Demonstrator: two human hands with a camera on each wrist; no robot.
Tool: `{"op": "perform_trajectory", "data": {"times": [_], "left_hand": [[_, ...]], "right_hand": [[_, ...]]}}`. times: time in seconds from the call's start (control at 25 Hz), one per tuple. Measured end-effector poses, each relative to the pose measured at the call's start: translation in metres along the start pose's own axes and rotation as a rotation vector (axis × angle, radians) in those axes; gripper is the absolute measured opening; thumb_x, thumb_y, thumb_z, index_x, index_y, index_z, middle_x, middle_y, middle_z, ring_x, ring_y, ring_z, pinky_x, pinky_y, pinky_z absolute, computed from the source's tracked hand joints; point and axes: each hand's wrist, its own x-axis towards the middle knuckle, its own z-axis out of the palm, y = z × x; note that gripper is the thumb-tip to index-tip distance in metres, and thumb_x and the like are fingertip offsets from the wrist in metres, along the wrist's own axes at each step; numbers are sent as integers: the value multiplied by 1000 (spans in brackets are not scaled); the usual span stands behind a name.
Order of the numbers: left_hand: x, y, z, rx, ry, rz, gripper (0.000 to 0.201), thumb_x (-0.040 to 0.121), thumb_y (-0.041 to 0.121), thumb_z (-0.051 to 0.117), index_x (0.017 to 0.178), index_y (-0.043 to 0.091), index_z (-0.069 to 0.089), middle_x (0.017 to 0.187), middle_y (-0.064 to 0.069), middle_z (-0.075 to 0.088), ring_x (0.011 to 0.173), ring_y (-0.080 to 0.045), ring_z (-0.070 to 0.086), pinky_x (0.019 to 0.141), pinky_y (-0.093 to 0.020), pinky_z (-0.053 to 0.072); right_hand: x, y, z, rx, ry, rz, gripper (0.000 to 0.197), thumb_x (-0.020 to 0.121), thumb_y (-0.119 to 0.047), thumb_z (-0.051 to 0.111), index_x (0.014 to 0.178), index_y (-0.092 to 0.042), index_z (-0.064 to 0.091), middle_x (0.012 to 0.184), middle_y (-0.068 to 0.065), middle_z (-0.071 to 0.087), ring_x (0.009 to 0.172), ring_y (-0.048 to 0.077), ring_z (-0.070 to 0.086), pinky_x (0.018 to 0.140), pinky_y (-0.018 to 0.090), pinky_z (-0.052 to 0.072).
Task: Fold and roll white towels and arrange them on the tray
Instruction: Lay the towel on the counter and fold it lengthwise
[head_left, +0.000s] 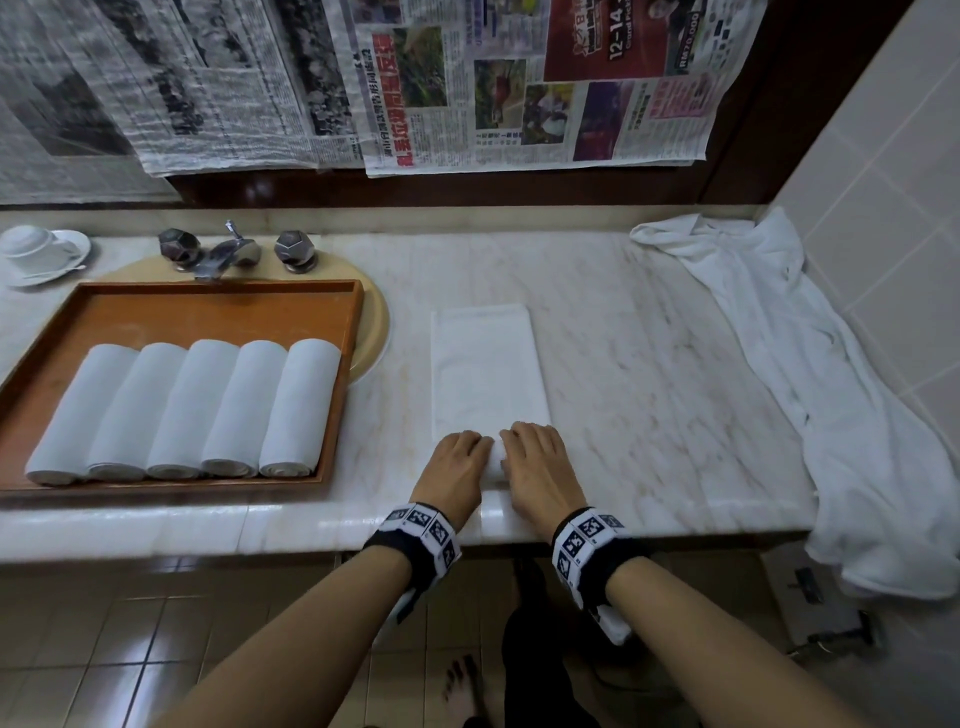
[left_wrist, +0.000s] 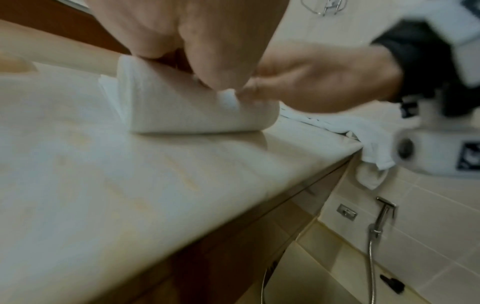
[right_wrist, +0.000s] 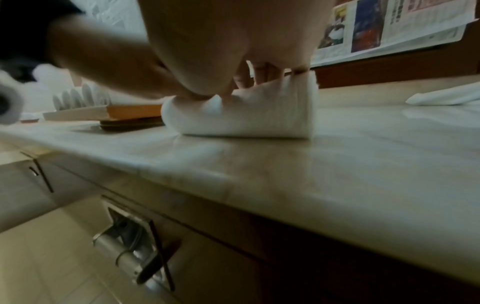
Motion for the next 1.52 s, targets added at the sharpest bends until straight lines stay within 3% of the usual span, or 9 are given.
{"op": "perform_trajectory", "data": {"times": [0.12, 0.28, 0.48, 0.64, 0.76, 0.88, 1.04, 1.28, 1.52], "left_hand": [[13, 6, -8, 63, -86, -57, 37, 83, -6, 49, 117, 4, 57, 116, -11, 56, 106, -29, 52, 96, -32, 40], [-8, 17, 4, 50, 79, -32, 54, 63, -17, 57, 114, -2, 60, 111, -16, 59, 101, -31, 56, 90, -38, 52], [-9, 8, 3, 55, 71, 19, 58, 72, 0, 23, 116, -5, 61, 112, -17, 60, 103, -31, 55, 93, -37, 52], [13, 5, -6, 133, 52, 50, 46, 70, -1, 38, 107, 0, 65, 100, -13, 62, 88, -30, 61, 88, -36, 53], [13, 16, -9, 157, 73, -6, 47, 65, -3, 52, 110, -2, 65, 102, -15, 63, 91, -31, 63, 88, -37, 55], [-6, 23, -4, 164, 89, 8, 59, 62, -5, 44, 118, -6, 62, 113, -20, 63, 106, -34, 59, 92, -40, 54], [-22, 20, 6, 96, 53, 32, 62, 71, -3, 22, 121, -9, 60, 118, -21, 60, 112, -35, 50, 99, -43, 49], [18, 6, -7, 65, -28, 32, 60, 77, 10, 18, 115, -1, 63, 106, -14, 64, 97, -31, 60, 97, -38, 44], [3, 7, 0, 107, 23, -1, 58, 80, 4, 21, 125, -6, 56, 120, -19, 60, 109, -35, 58, 101, -42, 47]], "right_hand": [[-1, -1, 5, -4, -29, 30, 50, 74, -4, 58, 124, -6, 57, 118, 9, 59, 111, 29, 55, 106, 48, 40], [27, 3, -13, -6, -104, -10, 35, 90, -7, 44, 123, -13, 53, 123, 5, 54, 117, 26, 47, 104, 36, 29], [24, -2, -11, 10, -62, 25, 34, 92, -7, 43, 125, -6, 53, 124, 11, 54, 117, 30, 49, 105, 38, 34], [1, -3, 5, -40, -23, -27, 55, 76, -4, 41, 129, 3, 52, 123, 17, 57, 116, 34, 55, 108, 50, 39], [17, 1, -6, 69, -12, -27, 52, 76, 0, 41, 128, -1, 53, 122, 12, 56, 117, 31, 52, 113, 43, 30], [23, 5, -14, 122, -103, -31, 55, 78, 2, 52, 131, -9, 48, 128, 6, 50, 122, 24, 44, 110, 31, 23], [12, 7, -18, 156, -171, -43, 56, 83, 0, 49, 138, -11, 43, 130, 6, 49, 121, 25, 42, 109, 31, 24], [0, -9, -4, -7, 24, 5, 50, 78, -5, 41, 125, 3, 55, 118, 16, 58, 108, 33, 56, 103, 47, 43], [27, 6, -14, 57, -52, 35, 37, 90, -7, 46, 125, -13, 56, 121, 3, 60, 116, 25, 52, 105, 36, 31]]}}
